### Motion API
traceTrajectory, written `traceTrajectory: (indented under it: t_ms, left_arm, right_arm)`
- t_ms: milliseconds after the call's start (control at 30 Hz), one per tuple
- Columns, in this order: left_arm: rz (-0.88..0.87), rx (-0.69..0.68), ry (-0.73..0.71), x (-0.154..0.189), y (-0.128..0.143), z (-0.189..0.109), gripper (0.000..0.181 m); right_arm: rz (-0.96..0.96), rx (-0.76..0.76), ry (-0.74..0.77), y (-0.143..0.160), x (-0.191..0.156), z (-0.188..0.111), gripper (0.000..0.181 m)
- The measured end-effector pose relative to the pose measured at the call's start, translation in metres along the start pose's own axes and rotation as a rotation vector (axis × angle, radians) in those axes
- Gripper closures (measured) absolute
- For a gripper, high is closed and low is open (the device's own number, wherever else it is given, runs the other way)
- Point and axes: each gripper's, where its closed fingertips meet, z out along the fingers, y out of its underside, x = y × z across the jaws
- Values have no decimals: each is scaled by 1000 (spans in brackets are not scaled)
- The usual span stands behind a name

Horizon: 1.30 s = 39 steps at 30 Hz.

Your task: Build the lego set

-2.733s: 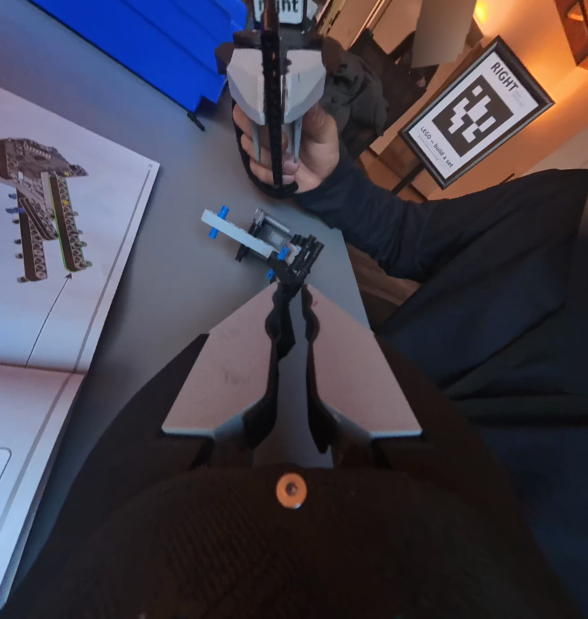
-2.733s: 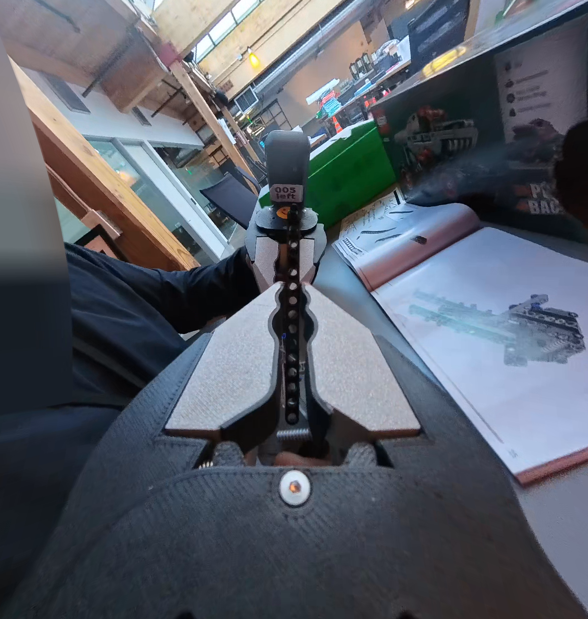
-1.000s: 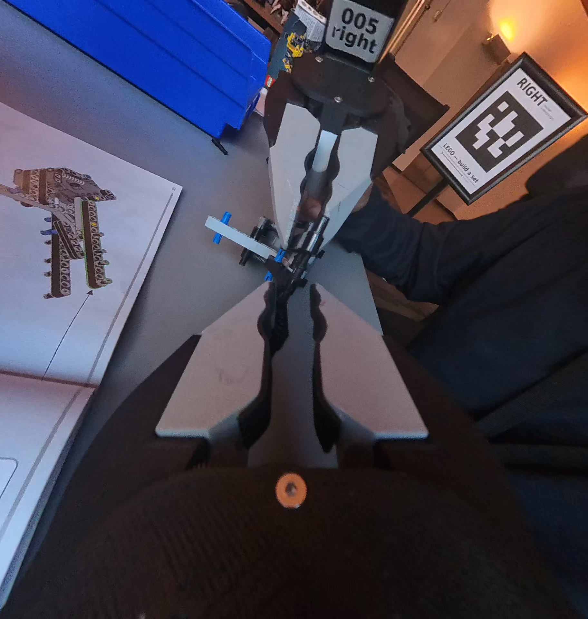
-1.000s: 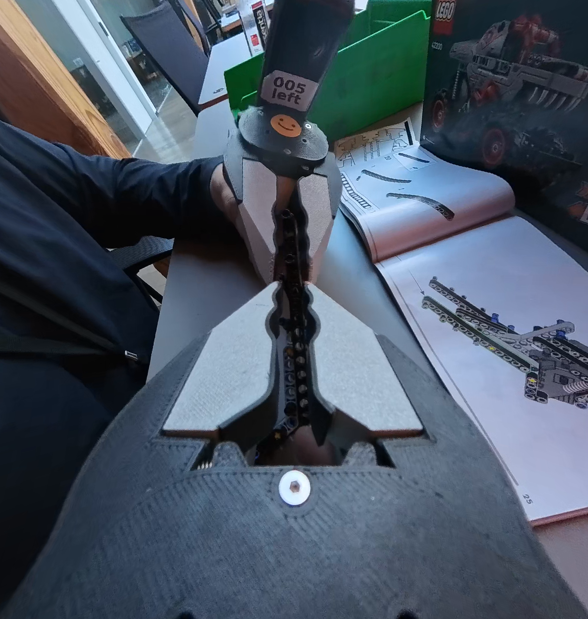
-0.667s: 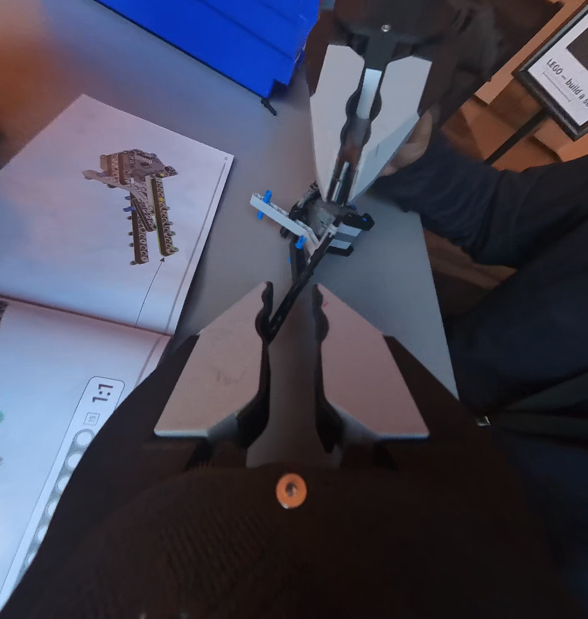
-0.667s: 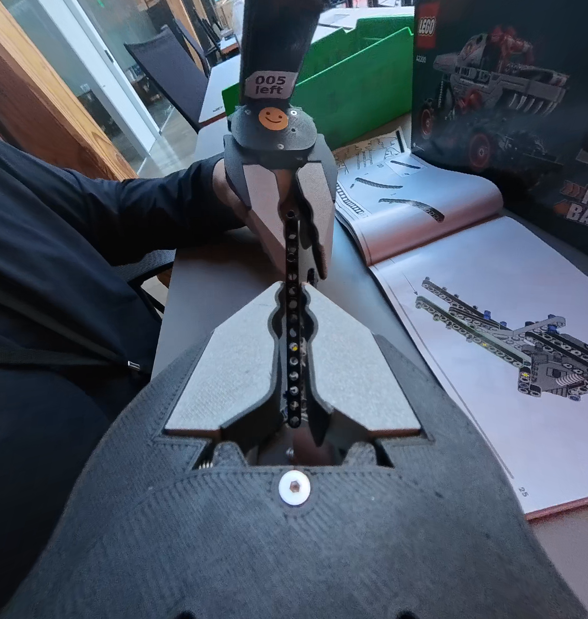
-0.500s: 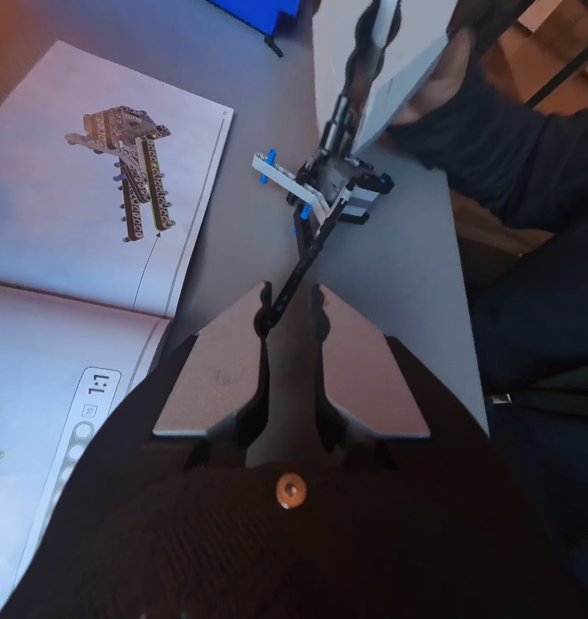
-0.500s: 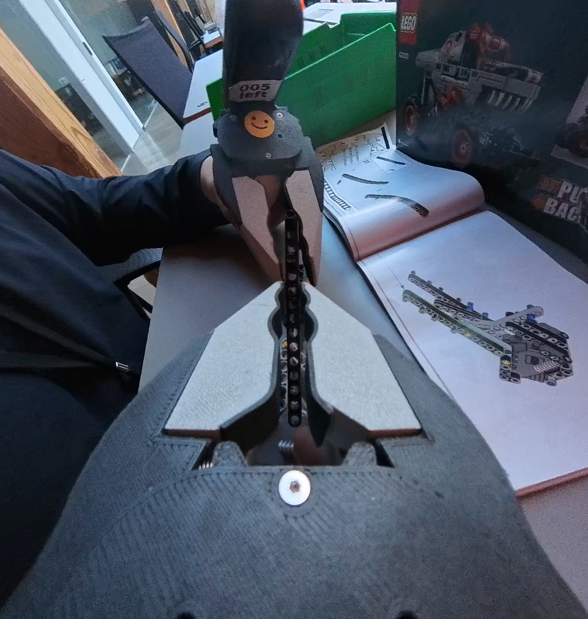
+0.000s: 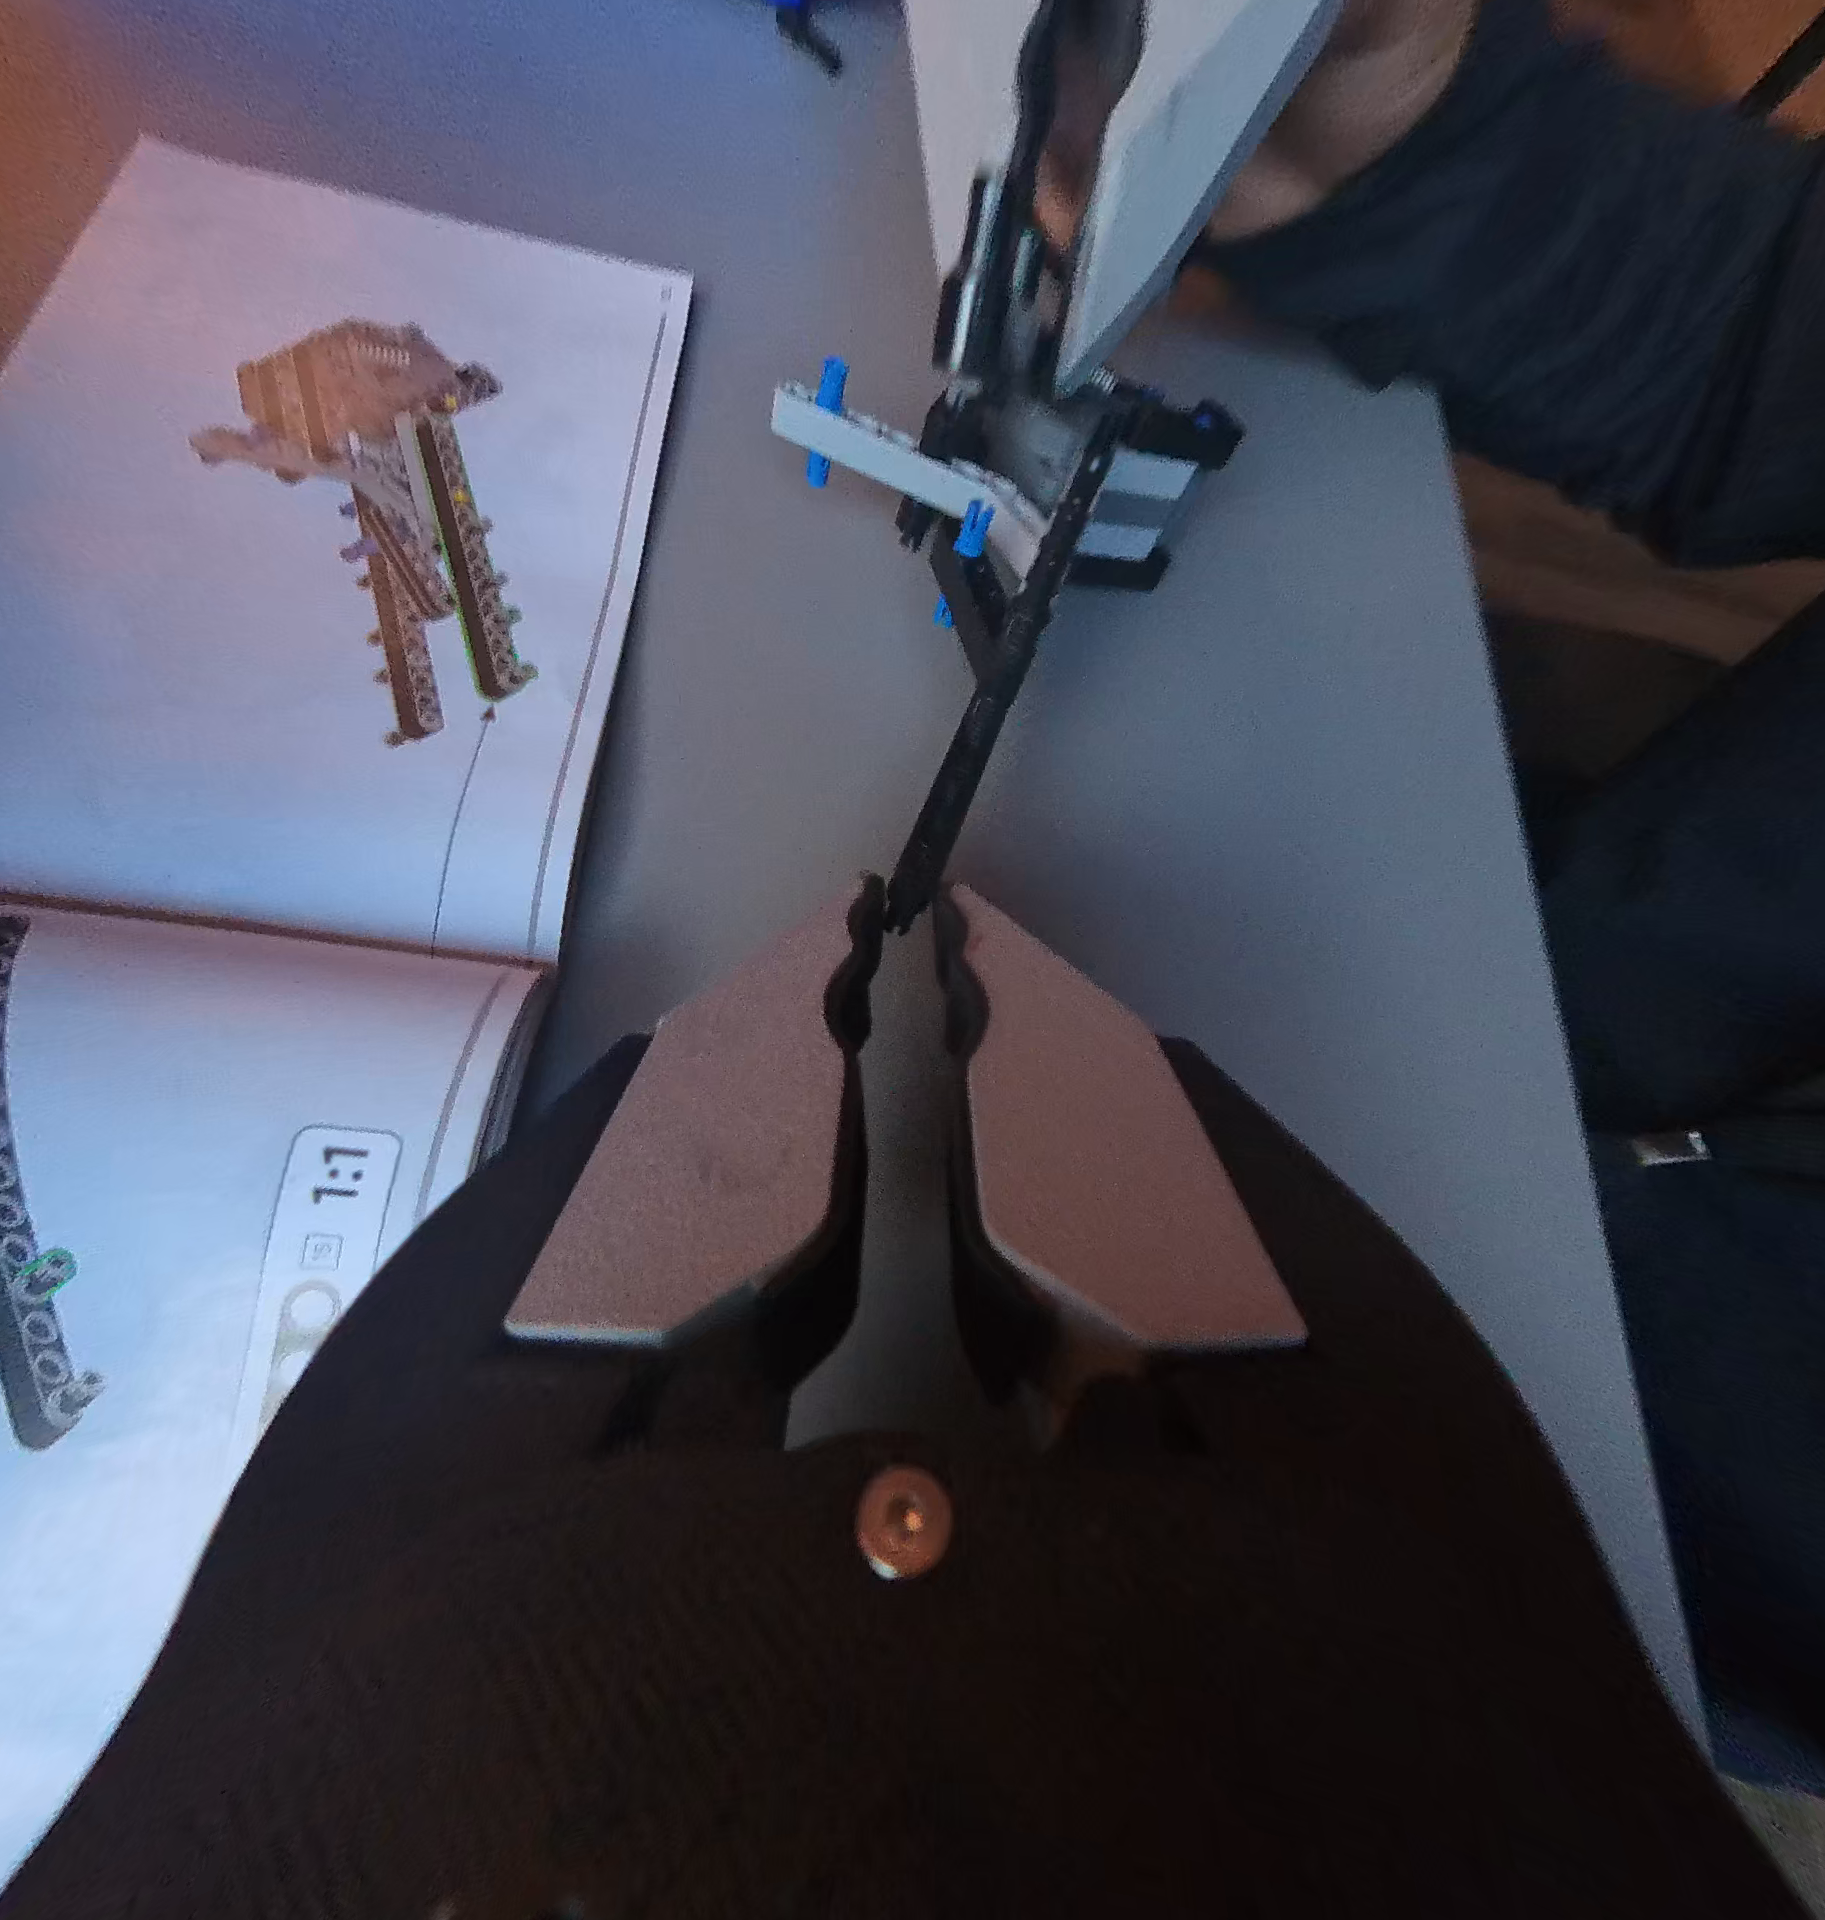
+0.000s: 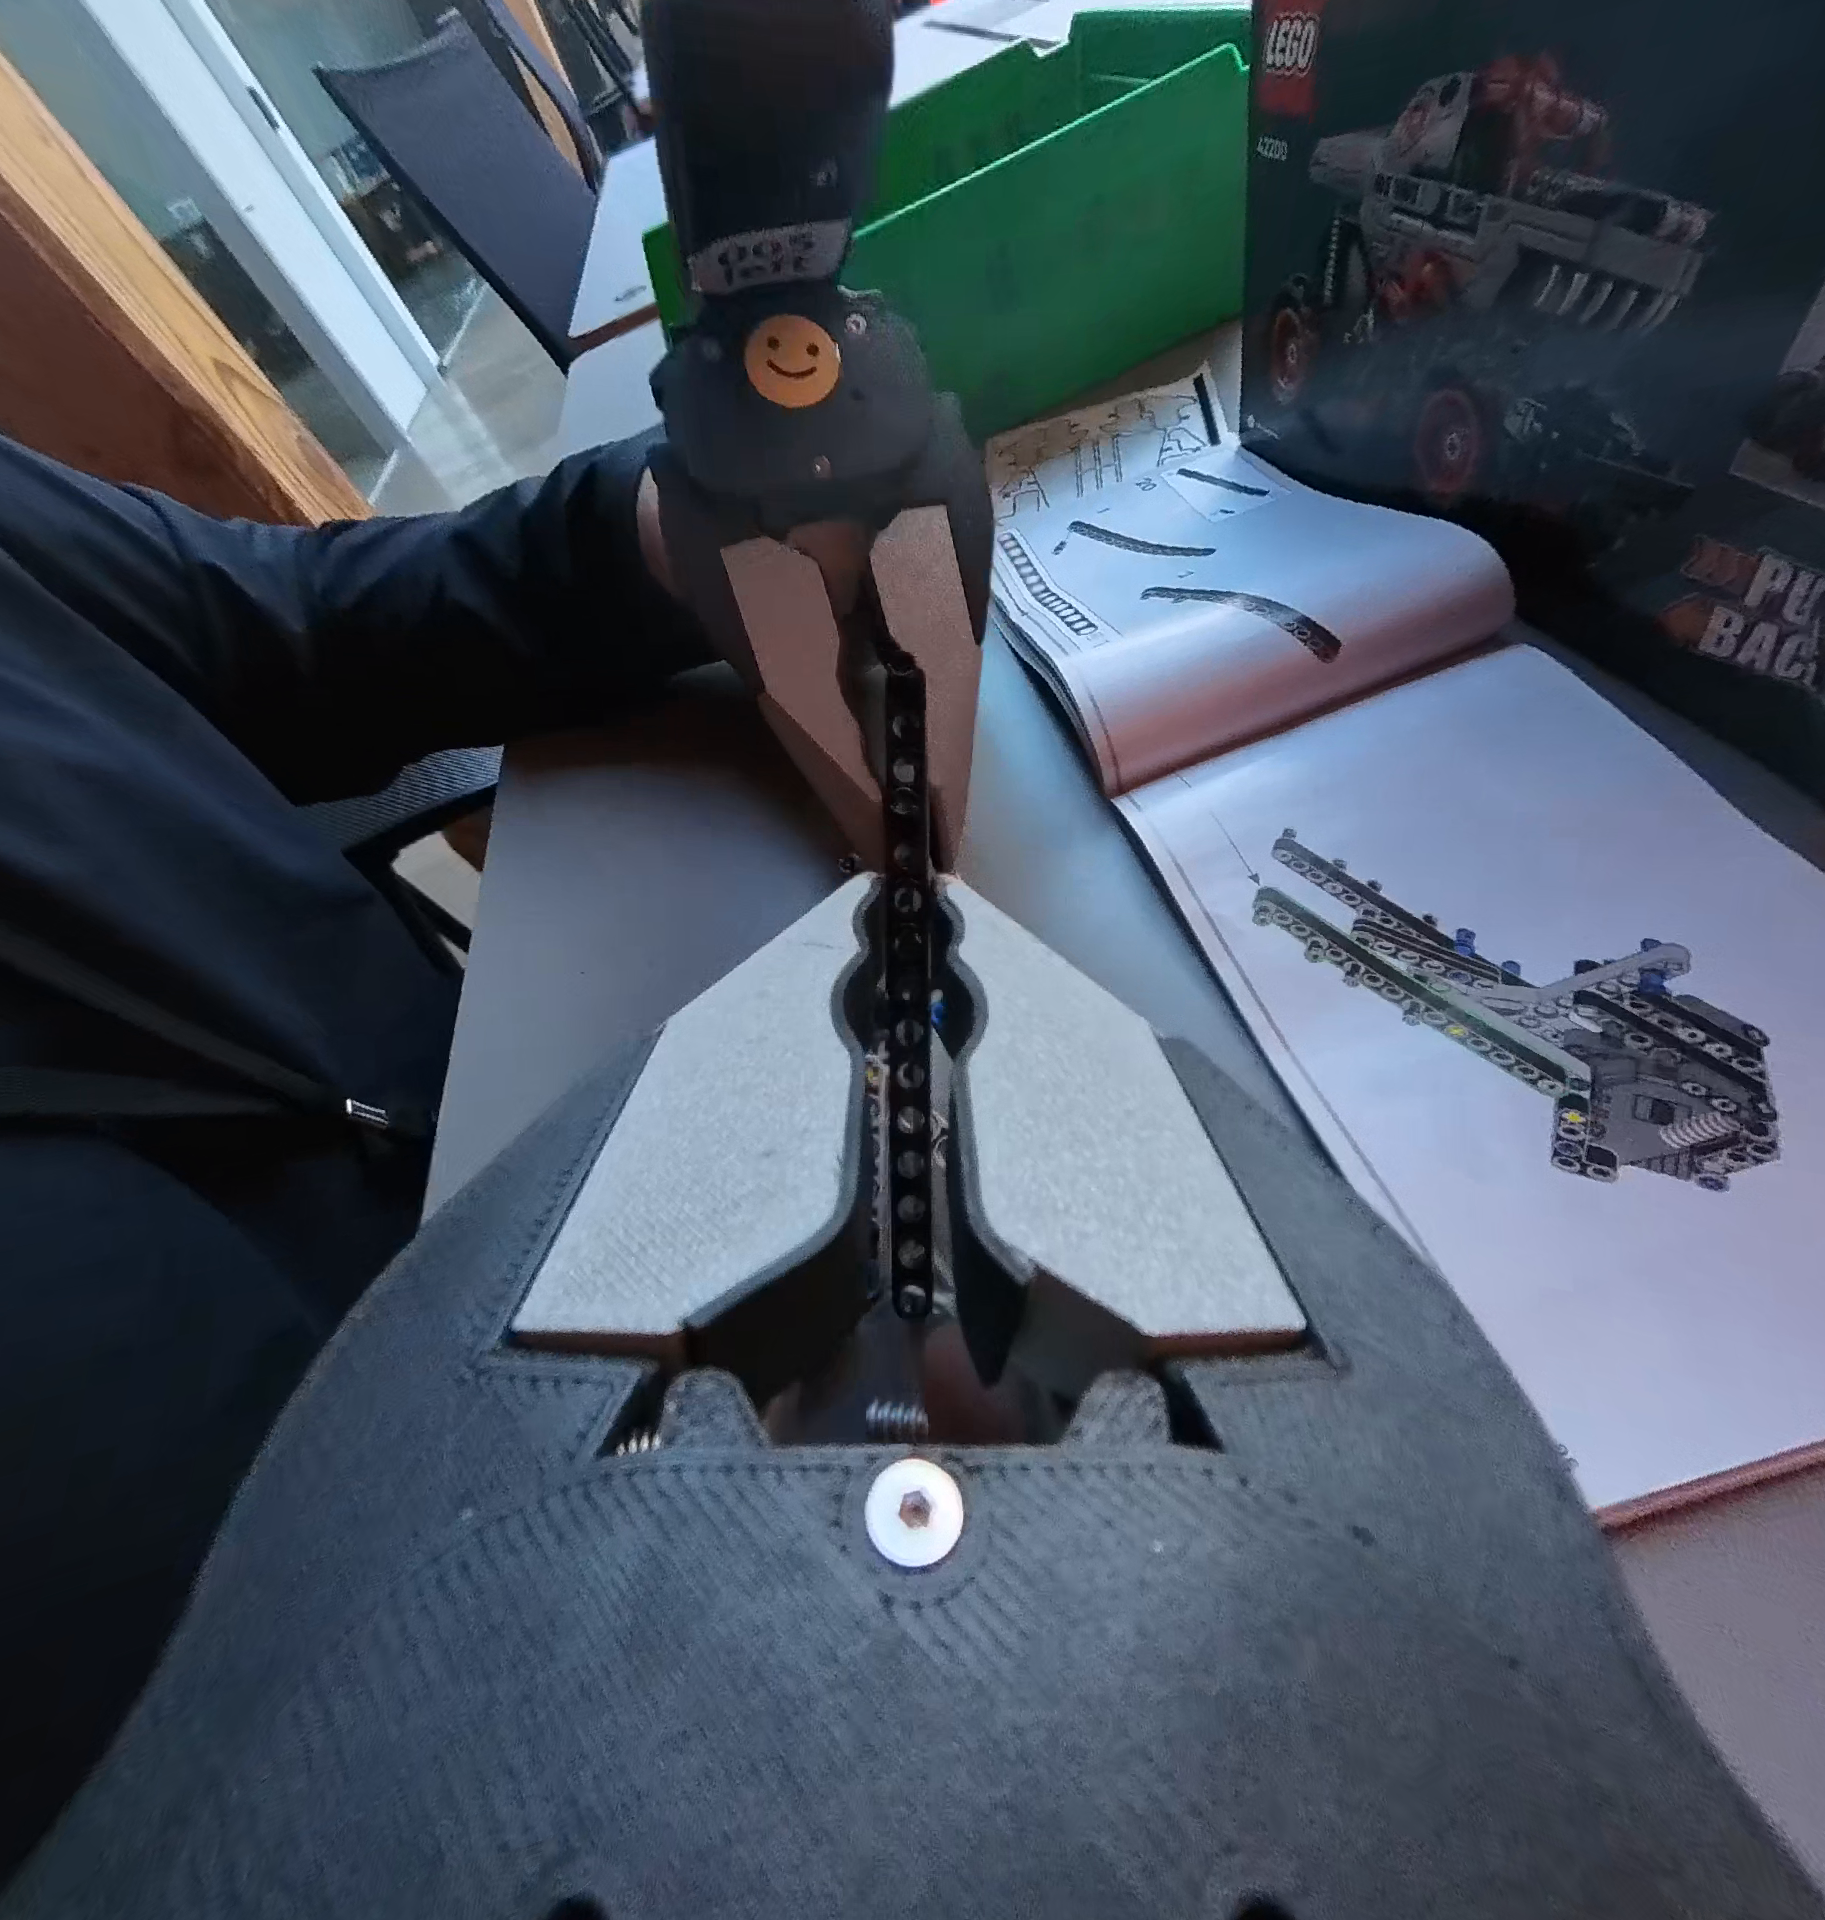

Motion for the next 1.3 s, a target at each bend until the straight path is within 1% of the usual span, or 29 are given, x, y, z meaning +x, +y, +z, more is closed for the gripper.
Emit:
traceTrajectory:
  t_ms: [33,167,300,333,367,400,467,500,600,700,767,833,933,1000,1100,1167,1233,1300]
  left_arm:
    - [-9,29,21,3,-5,-2,174]
    - [-50,184,108,12,-28,-7,175]
    - [-111,302,183,20,-45,-5,174]
    - [-141,321,201,21,-49,-3,173]
    - [-174,346,223,22,-54,-1,167]
    - [-201,371,252,25,-58,0,168]
    - [-218,370,286,30,-60,4,179]
    - [-215,348,277,30,-58,7,181]
    - [-160,270,180,21,-47,8,181]
    - [-116,231,56,4,-37,0,169]
    - [-115,230,6,-5,-36,-4,159]
    - [-125,231,12,-6,-36,-7,156]
    - [-136,255,39,-2,-41,-9,152]
    - [-146,312,88,6,-53,-12,152]
    - [-157,375,143,16,-71,-15,152]
    - [-143,397,156,20,-76,-16,157]
    - [-121,406,157,22,-75,-17,172]
    - [-95,408,154,24,-74,-20,175]
  right_arm:
    - [12,2,-8,1,0,0,176]
    - [47,19,-24,0,2,-1,177]
    - [70,32,-21,0,4,0,177]
    - [74,31,-20,1,4,1,177]
    - [80,31,-21,1,5,2,177]
    - [86,27,-19,2,6,2,177]
    - [90,40,-9,1,7,2,176]
    - [92,39,-4,2,8,2,176]
    - [73,19,44,3,15,-3,177]
    - [66,79,64,-8,17,-15,177]
    - [74,122,70,-14,20,-23,177]
    - [91,150,52,-18,19,-28,177]
    - [100,167,-30,-20,7,-26,177]
    - [84,137,-48,-17,2,-19,177]
    - [6,53,-50,-11,-6,-6,177]
    - [-29,8,-44,-8,-10,3,177]
    - [-54,-23,-37,-6,-12,10,177]
    - [-86,-33,-13,-7,-13,13,176]
